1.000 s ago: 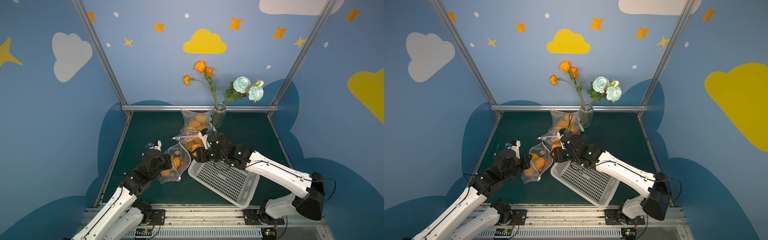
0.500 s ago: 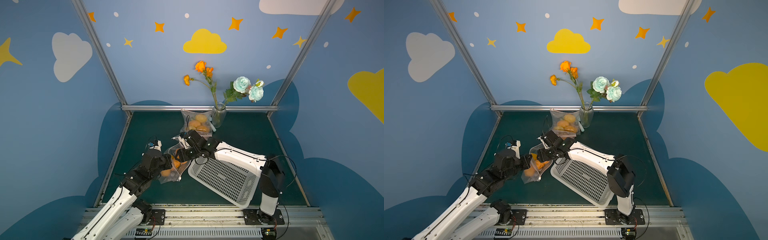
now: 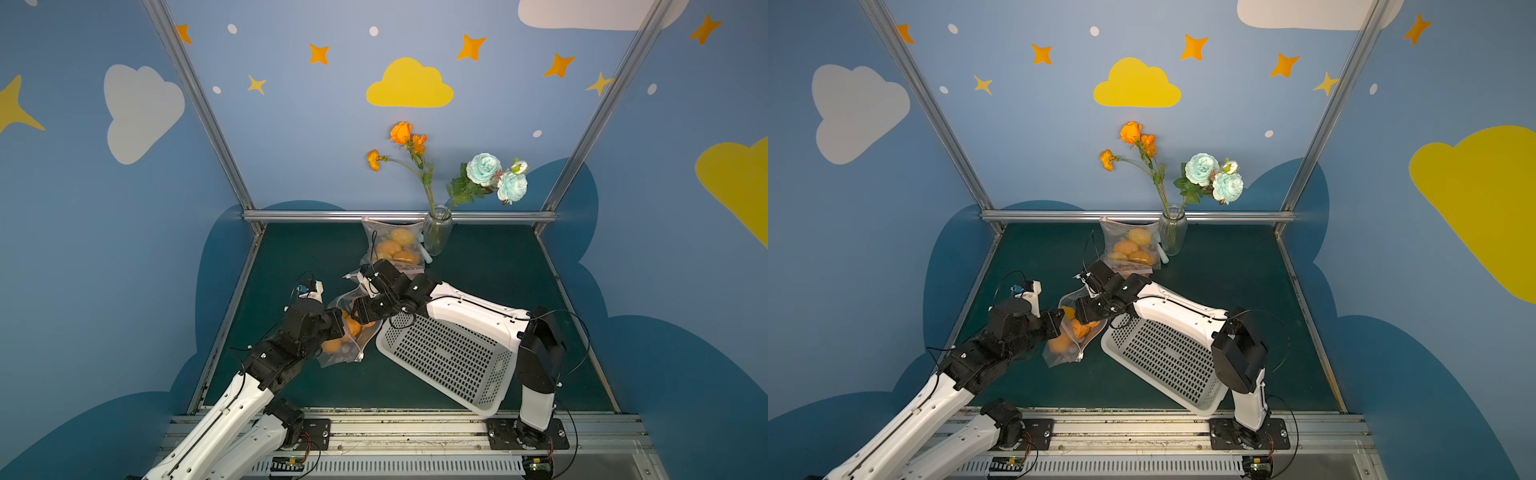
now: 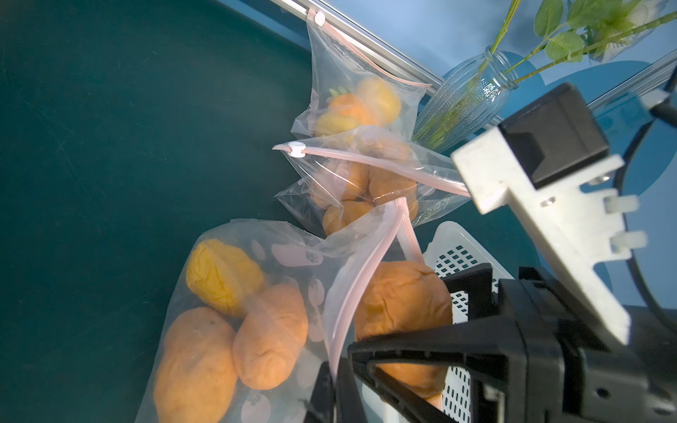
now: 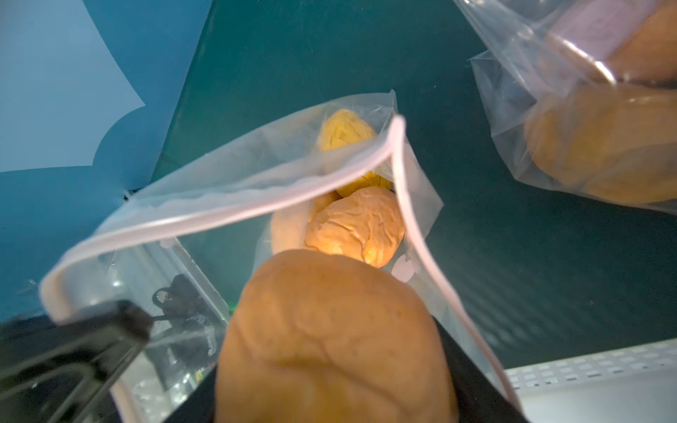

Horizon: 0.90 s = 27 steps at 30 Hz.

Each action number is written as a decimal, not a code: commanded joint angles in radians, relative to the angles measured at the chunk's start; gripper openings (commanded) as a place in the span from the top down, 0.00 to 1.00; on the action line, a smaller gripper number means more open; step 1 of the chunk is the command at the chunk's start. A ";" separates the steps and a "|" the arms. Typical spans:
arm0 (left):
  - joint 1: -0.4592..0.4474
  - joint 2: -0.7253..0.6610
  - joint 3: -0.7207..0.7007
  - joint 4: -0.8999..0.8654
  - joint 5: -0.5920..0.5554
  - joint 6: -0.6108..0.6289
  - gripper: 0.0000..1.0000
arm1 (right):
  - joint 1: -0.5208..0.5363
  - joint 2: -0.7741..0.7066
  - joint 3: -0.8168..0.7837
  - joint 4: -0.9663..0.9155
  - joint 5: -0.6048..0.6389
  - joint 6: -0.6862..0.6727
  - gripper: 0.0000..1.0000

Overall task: Put the potatoes into a zipper bag and zip it
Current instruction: Place the potato into the zipper food storage bag.

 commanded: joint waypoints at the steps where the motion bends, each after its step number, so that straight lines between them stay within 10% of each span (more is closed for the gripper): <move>1: -0.003 0.000 0.003 0.002 0.003 -0.001 0.97 | -0.001 -0.007 0.012 -0.045 0.045 -0.014 0.24; 23: -0.003 -0.005 0.003 -0.001 -0.002 -0.002 0.97 | -0.008 -0.201 -0.218 0.032 0.264 0.048 0.17; 27: -0.002 -0.003 0.002 -0.002 -0.003 -0.002 0.97 | -0.015 -0.180 -0.211 0.036 0.234 0.058 0.34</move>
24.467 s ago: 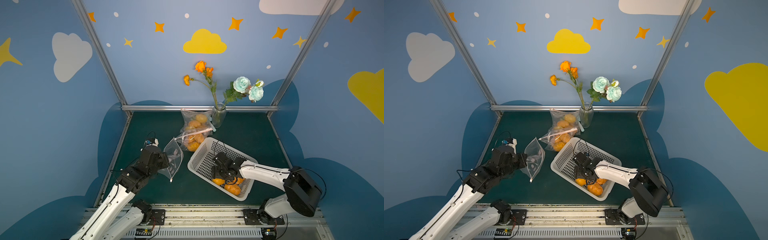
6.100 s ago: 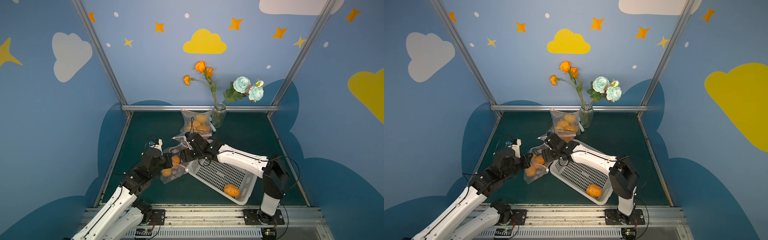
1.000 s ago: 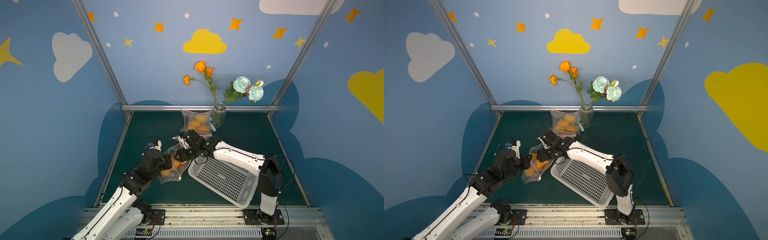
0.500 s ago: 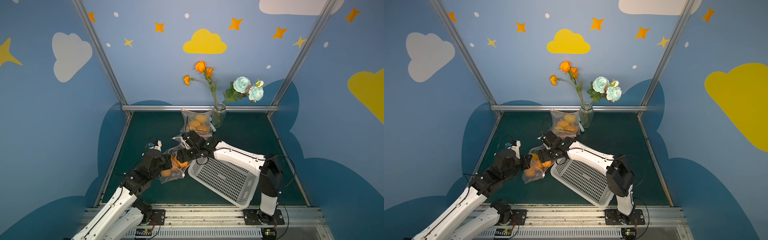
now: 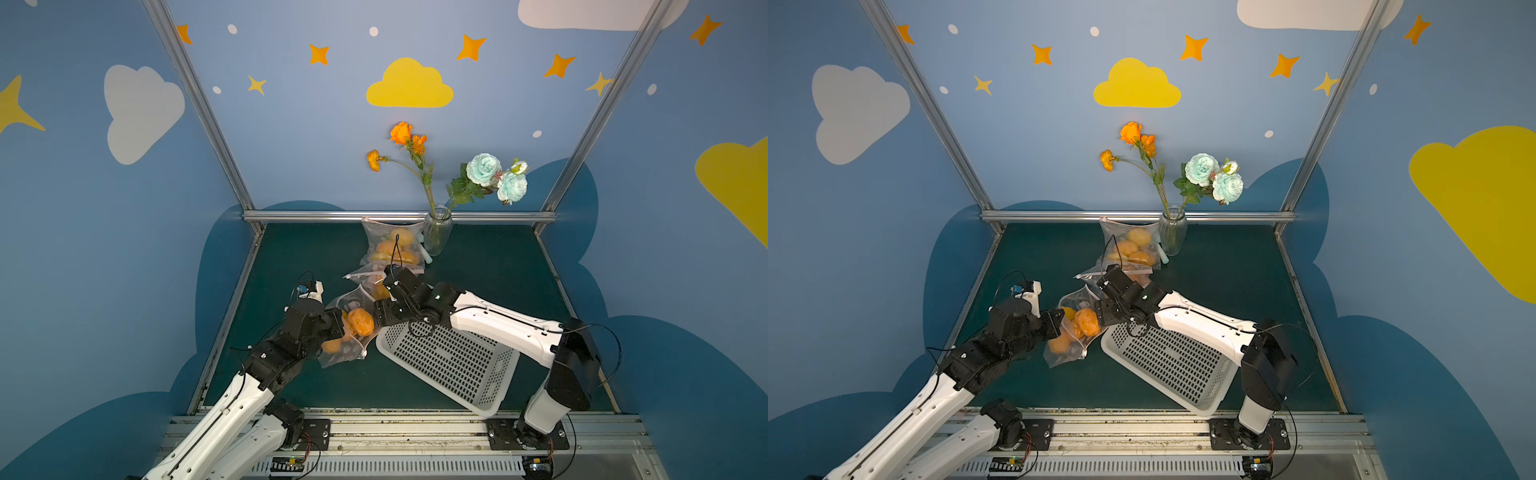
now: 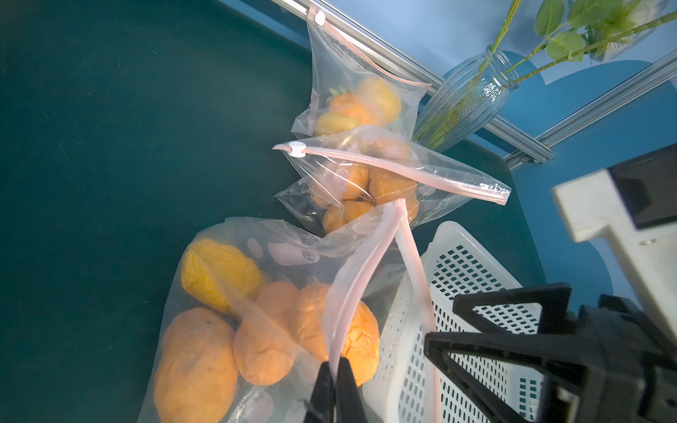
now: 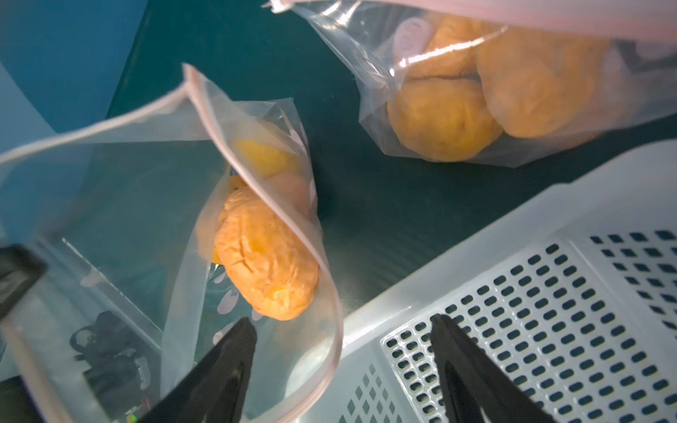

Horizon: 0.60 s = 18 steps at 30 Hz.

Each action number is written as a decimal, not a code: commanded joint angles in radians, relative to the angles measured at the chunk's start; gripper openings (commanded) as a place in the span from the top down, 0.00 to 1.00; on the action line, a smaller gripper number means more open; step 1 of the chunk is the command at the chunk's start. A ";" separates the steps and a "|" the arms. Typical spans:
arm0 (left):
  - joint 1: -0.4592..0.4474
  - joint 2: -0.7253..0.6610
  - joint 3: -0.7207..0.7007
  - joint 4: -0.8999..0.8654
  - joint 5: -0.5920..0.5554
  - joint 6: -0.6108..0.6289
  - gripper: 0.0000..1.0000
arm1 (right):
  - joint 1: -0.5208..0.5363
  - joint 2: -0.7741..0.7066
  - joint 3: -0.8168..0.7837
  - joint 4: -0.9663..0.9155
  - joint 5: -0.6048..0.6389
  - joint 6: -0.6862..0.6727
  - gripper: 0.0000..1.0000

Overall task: Put the potatoes into a zipper bag and zip it
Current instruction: Place the potato into the zipper food storage bag, then adjust the zipper food storage bag at the center of the board.

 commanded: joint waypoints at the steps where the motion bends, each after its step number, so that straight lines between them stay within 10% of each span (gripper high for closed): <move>1: -0.002 -0.004 0.003 -0.002 -0.003 -0.002 0.97 | -0.007 0.016 0.020 0.019 -0.002 0.021 0.41; 8: -0.002 -0.019 -0.001 -0.006 -0.009 -0.005 0.97 | -0.015 0.069 0.076 0.060 -0.055 -0.092 0.85; 18: -0.002 -0.056 -0.003 -0.011 -0.036 -0.027 0.97 | -0.023 0.060 0.162 0.087 -0.062 -0.211 1.00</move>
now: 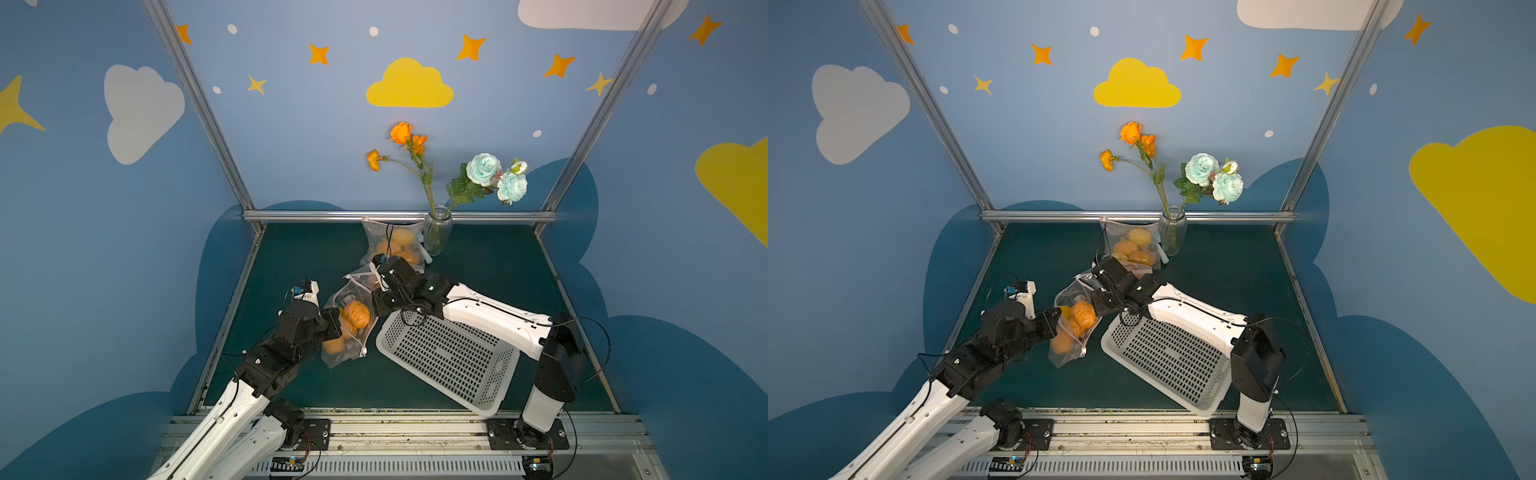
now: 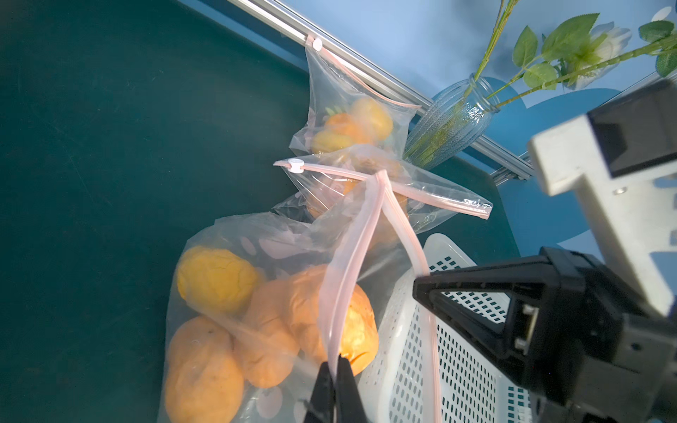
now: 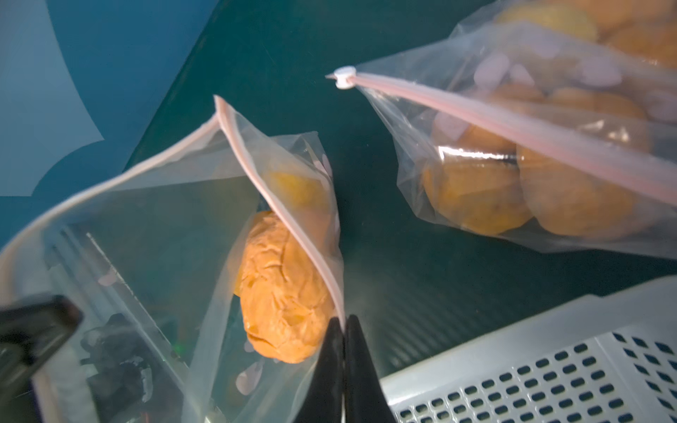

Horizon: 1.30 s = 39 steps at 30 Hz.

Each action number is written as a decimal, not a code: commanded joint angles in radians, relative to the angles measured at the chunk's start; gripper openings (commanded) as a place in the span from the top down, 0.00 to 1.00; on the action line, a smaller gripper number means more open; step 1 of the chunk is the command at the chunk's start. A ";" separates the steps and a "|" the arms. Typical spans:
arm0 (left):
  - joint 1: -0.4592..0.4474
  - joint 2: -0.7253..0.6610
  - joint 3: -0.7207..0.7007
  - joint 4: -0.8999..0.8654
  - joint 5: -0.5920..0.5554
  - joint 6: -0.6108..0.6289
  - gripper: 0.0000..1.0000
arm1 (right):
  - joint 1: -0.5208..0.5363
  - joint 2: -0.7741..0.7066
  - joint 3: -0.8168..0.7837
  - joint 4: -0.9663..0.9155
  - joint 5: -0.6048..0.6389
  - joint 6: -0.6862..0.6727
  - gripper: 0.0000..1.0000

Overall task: Put the potatoes into a zipper bag and zip it
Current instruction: Adjust the zipper food storage bag at the center of the board.

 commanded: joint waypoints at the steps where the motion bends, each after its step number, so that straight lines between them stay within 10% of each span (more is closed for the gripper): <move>1: -0.002 -0.009 -0.001 -0.011 -0.026 -0.016 0.97 | -0.003 -0.019 0.032 0.042 -0.019 -0.074 1.00; 26: 0.009 0.124 0.054 -0.019 -0.132 -0.169 0.97 | -0.009 0.077 0.197 0.108 -0.166 -0.266 1.00; 31: 0.040 0.134 0.040 -0.021 -0.115 -0.166 0.97 | -0.010 0.044 0.129 0.179 -0.167 -0.290 0.64; 39: 0.105 0.136 0.016 -0.005 -0.052 -0.166 0.97 | -0.011 -0.166 -0.167 0.400 -0.121 -0.354 0.34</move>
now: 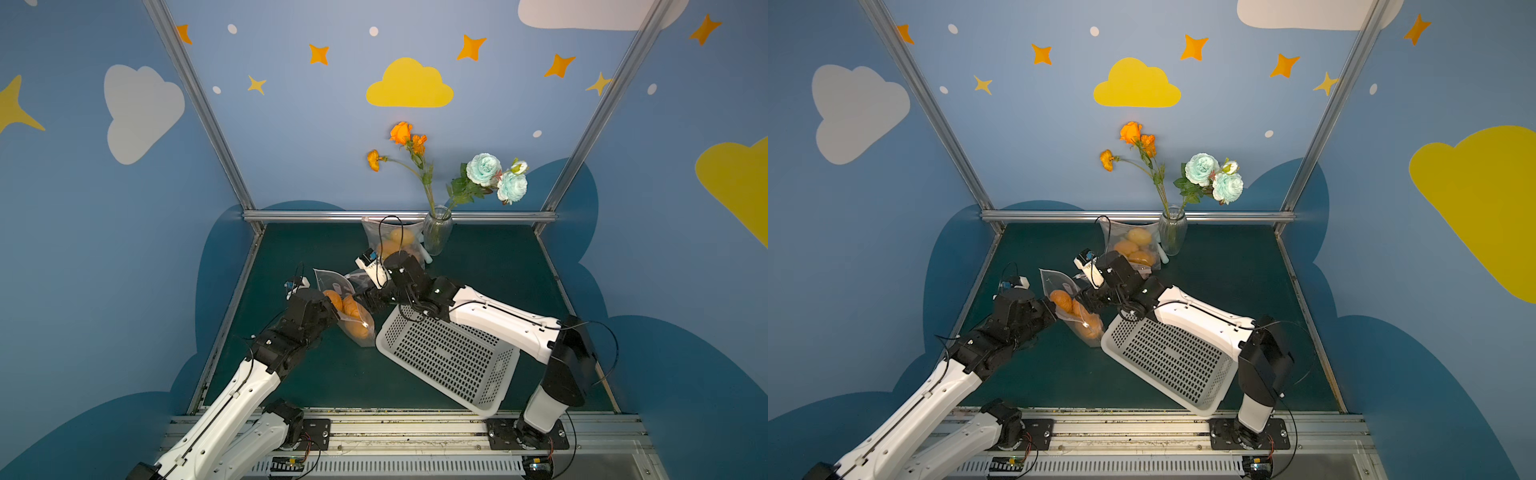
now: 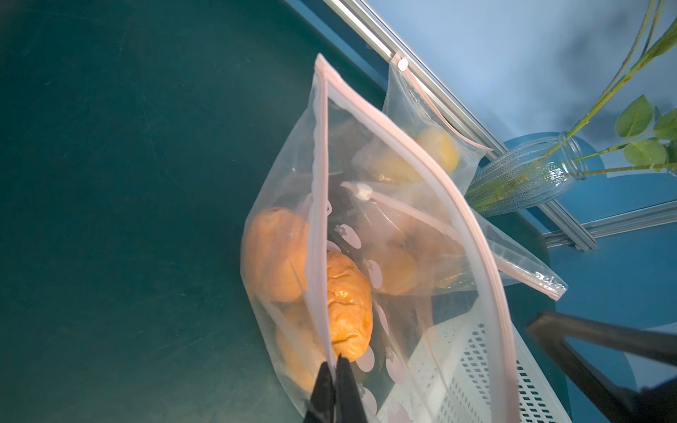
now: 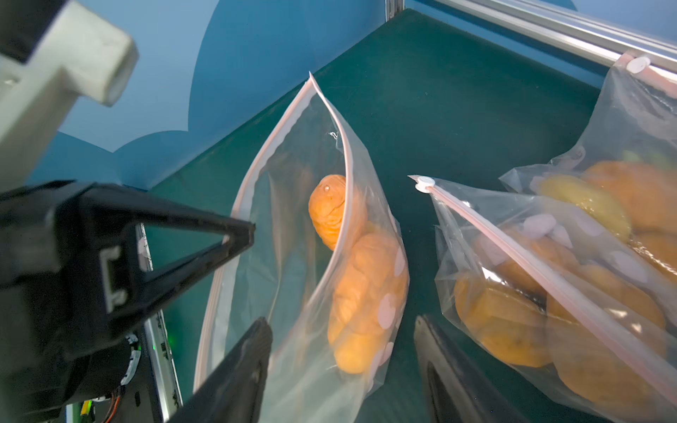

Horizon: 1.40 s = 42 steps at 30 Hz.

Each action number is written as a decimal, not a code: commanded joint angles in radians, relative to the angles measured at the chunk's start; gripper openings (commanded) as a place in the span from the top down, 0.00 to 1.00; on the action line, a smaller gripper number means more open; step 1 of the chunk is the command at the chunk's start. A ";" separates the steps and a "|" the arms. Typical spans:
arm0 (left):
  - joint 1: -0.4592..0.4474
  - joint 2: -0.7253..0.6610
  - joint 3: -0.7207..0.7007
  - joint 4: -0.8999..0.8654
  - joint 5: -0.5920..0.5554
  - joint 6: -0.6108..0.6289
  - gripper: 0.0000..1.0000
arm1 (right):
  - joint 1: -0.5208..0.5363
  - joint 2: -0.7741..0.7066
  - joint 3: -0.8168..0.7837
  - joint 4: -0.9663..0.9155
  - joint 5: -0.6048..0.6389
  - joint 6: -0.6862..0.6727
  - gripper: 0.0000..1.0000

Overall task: Put the potatoes into a zipper bag and zip it
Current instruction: Adjust the zipper food storage bag at the center of the board, then zip the zipper on the zipper food storage bag.

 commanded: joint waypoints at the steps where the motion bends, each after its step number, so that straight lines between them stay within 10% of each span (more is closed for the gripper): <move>1: 0.027 -0.015 -0.021 -0.007 0.022 0.001 0.97 | -0.002 -0.123 -0.117 0.171 0.012 -0.049 0.35; 13: 0.076 -0.017 -0.030 -0.009 0.074 0.009 0.97 | 0.000 -0.340 -0.641 0.752 0.027 -0.070 0.14; 20: 0.081 -0.036 -0.037 -0.009 0.081 0.010 0.97 | 0.002 -0.245 -0.586 0.642 -0.202 -0.134 0.37; 26: 0.088 -0.032 -0.035 -0.011 0.087 0.012 0.97 | 0.015 -0.191 -0.657 0.832 -0.334 -0.178 0.38; 42: 0.105 -0.029 -0.039 -0.009 0.096 0.014 0.97 | 0.054 -0.097 -0.629 0.859 -0.230 -0.217 0.40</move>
